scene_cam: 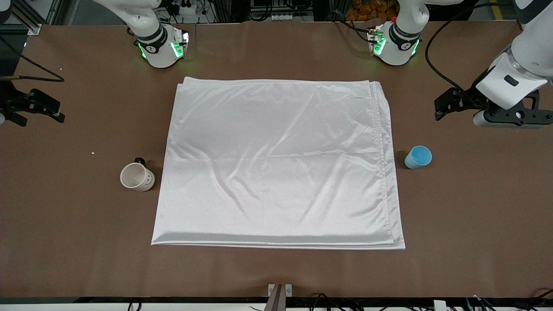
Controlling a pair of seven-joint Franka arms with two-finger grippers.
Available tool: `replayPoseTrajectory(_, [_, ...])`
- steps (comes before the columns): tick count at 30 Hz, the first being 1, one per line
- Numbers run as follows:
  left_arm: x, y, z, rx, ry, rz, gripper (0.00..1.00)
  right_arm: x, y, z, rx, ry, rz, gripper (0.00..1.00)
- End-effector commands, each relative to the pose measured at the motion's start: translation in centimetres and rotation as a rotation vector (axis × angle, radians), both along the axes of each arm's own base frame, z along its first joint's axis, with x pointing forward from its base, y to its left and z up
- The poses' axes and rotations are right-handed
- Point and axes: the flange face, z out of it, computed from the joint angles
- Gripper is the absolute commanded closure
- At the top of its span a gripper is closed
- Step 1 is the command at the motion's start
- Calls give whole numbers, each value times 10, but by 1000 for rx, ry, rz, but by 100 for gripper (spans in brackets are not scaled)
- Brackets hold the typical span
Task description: Place blue cup into white mug on cloth
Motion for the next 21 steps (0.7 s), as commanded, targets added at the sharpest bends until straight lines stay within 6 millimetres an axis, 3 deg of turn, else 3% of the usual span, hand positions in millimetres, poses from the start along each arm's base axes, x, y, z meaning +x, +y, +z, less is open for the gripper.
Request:
replayPoseTrajectory(1, [1, 0, 3, -4, -3, -18, 0, -10, 5, 3, 32, 12, -76, 0])
replayPoseTrajectory(15, [1, -2, 4, 5, -6, -25, 0, -12, 11, 3, 34, 31, -124, 0])
replayPoseTrajectory(21, [1, 0, 1, 3, 0, -20, 0, -7, 25, -13, 28, 82, -90, 0])
